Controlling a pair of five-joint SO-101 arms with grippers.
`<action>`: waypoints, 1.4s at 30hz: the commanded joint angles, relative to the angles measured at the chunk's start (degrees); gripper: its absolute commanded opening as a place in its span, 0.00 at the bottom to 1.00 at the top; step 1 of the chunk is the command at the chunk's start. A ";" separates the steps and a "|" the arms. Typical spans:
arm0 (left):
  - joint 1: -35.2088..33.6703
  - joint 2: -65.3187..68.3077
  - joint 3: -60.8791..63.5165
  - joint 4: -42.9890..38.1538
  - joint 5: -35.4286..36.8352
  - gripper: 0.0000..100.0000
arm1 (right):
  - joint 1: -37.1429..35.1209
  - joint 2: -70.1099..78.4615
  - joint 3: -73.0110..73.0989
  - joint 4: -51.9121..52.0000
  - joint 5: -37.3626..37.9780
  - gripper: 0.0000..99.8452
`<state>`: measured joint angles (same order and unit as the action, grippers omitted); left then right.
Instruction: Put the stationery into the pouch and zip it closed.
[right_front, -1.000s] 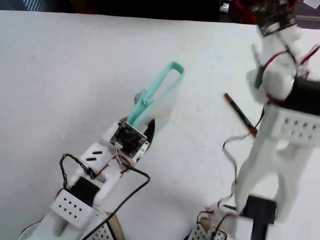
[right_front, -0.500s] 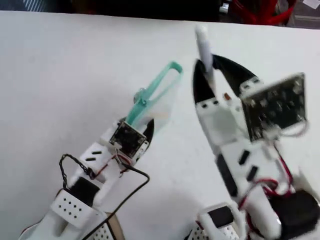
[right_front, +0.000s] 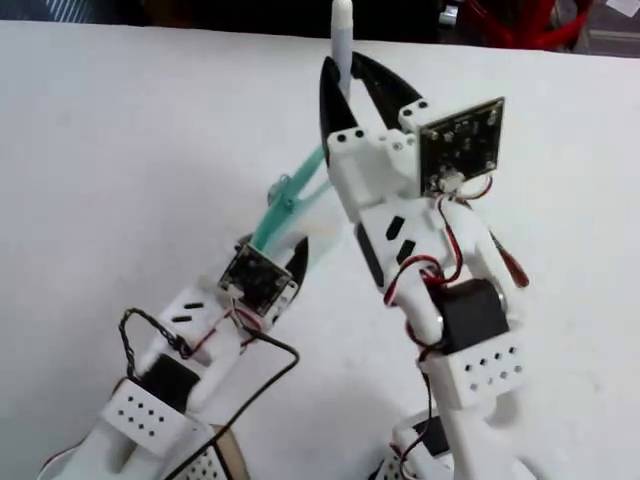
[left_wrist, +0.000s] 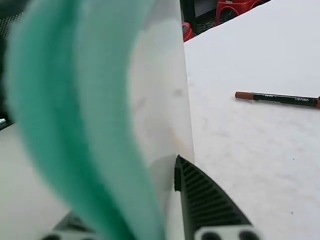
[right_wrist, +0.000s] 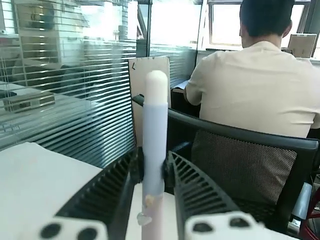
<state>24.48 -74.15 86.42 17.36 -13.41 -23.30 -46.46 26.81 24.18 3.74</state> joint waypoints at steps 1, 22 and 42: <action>-0.92 -0.22 0.62 -3.69 0.09 0.10 | -0.13 -1.10 1.41 -3.03 -0.53 0.02; -11.03 -0.57 -10.37 8.35 13.36 0.19 | -4.79 8.92 10.11 5.58 1.93 0.02; -11.12 -0.66 -10.20 8.18 13.27 0.19 | -9.45 5.93 -12.31 27.12 9.14 0.28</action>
<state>13.76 -74.15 79.74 25.80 -0.75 -32.35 -36.97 18.73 50.02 13.32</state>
